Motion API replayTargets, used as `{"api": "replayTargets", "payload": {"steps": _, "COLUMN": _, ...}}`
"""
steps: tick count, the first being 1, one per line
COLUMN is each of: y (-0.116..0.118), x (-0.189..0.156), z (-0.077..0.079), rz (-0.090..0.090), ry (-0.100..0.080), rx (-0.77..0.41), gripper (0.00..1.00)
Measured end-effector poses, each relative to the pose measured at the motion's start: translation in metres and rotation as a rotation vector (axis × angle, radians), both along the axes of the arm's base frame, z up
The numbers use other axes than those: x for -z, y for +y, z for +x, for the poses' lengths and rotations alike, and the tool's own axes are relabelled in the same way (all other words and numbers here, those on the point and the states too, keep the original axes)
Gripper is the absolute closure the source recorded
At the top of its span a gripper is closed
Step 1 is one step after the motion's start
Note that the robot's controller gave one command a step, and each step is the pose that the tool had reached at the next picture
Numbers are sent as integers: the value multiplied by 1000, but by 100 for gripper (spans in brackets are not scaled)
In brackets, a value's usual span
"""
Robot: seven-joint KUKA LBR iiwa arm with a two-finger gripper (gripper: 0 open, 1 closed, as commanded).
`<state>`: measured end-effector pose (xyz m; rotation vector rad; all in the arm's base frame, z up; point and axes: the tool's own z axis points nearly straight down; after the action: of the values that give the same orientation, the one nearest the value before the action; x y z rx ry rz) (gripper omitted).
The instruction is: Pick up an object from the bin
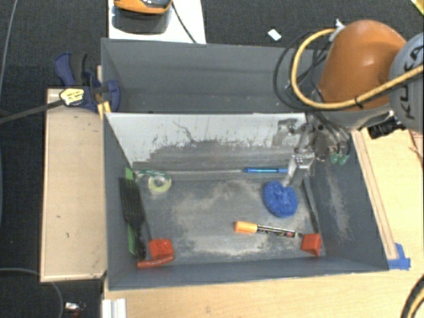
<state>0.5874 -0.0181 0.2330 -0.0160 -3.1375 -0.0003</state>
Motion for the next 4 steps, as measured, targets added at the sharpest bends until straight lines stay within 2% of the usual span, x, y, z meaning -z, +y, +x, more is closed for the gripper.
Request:
{"api": "replayTargets", "payload": {"steps": 1, "y": 0, "x": -5, "z": 1, "rz": 0, "ry": -9, "rx": 0, "gripper": 0}}
{"api": "replayTargets", "payload": {"steps": 2, "y": -34, "x": 70, "z": -9, "rz": -1, "ry": -13, "rx": -8, "gripper": 0}}
{"api": "replayTargets", "payload": {"steps": 3, "y": -51, "x": 91, "z": -29, "rz": 1, "ry": -10, "rx": 117, "gripper": 0}}
{"api": "replayTargets", "payload": {"steps": 4, "y": -66, "x": 101, "z": -24, "rz": -1, "ry": -13, "rx": -103, "gripper": 0}}
